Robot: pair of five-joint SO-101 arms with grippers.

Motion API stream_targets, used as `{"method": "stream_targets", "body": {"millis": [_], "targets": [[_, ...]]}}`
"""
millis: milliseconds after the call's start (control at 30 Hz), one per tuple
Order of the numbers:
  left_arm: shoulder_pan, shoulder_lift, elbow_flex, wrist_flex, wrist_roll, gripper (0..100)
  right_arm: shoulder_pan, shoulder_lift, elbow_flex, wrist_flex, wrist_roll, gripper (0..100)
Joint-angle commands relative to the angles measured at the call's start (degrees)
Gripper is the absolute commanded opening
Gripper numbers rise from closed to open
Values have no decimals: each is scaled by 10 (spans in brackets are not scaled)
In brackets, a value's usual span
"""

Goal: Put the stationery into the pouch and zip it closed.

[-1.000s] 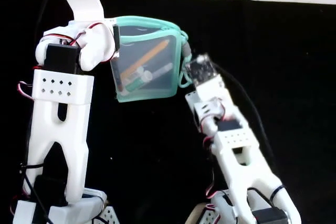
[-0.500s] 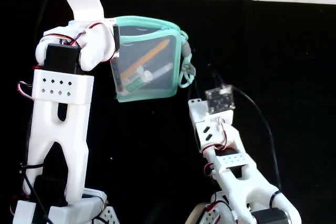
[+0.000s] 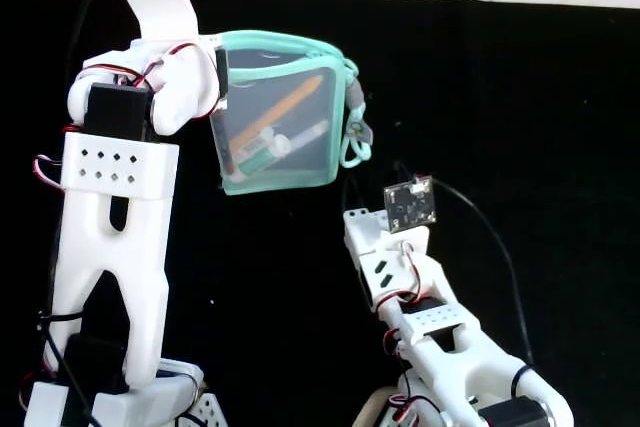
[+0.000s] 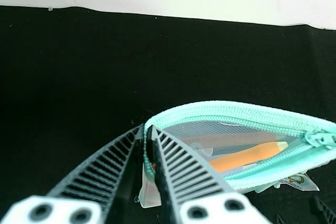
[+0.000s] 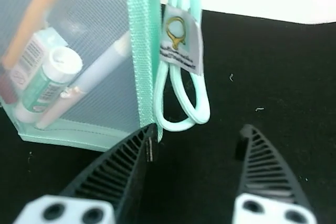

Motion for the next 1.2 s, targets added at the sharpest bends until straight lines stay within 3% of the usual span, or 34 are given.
{"method": "stream_targets", "body": {"millis": [0, 300, 1167], "targets": [[25, 17, 46, 11, -4, 7, -3, -11, -4, -9, -8, 267], [25, 17, 46, 11, -4, 7, -6, 5, -58, -9, -82, 267], [22, 17, 46, 11, -4, 7, 22, 249, -337, -12, -84, 267]]}}
